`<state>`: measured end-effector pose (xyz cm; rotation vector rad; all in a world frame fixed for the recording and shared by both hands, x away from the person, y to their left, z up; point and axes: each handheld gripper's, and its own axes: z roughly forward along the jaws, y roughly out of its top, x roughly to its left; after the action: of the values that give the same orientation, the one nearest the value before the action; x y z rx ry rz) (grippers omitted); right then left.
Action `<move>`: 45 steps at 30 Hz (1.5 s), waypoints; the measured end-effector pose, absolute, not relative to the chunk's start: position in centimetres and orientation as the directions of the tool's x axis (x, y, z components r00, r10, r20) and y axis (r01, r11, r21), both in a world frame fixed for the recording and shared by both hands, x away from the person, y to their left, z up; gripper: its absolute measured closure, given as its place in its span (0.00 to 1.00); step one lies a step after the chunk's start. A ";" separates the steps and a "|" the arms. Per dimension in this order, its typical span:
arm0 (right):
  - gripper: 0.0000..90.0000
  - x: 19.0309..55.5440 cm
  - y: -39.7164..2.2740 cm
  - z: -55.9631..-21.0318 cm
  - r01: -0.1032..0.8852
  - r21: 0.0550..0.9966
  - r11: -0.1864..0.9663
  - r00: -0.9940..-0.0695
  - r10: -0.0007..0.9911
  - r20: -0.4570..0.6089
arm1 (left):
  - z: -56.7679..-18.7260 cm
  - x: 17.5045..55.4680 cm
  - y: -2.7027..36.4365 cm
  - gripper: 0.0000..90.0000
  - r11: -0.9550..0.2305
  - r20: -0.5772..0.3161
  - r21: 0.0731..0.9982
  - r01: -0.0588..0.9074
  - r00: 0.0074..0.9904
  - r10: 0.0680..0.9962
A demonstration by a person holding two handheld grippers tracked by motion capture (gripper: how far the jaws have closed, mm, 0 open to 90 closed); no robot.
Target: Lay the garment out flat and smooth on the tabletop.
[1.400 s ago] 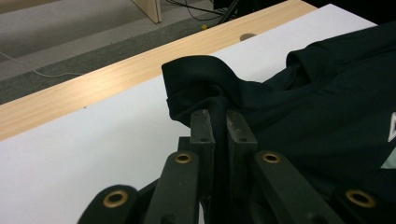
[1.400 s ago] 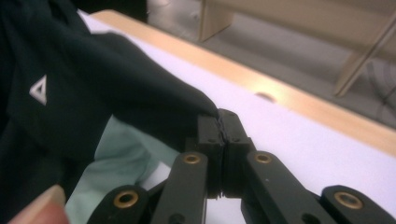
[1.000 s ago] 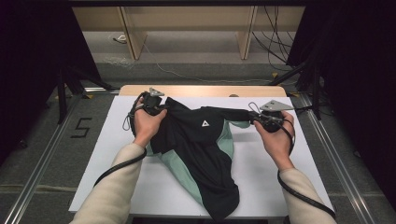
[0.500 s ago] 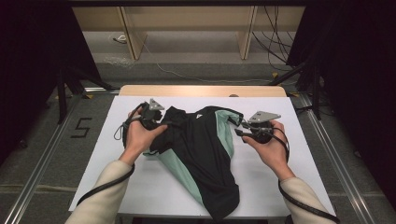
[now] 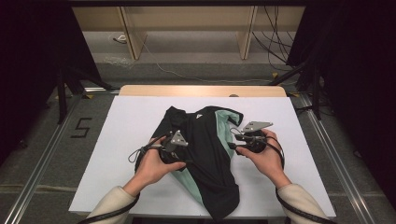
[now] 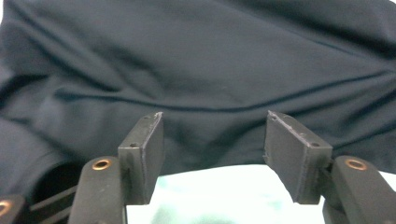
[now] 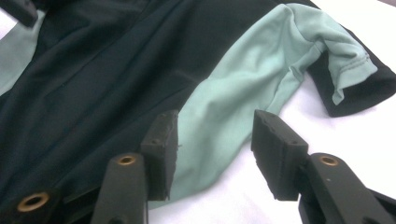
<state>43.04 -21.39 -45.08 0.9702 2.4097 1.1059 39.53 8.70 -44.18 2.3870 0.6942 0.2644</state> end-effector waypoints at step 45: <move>0.55 43.7 -21.6 -45.2 0.476 0.788 0.391 -0.713 0.696 0.086 | -47.0 60.8 9.1 0.30 -0.467 0.040 0.612 0.639 0.564 0.824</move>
<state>43.67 -21.59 -45.19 1.0333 2.3927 1.2262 60.79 9.06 -47.01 2.2552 1.1695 0.4500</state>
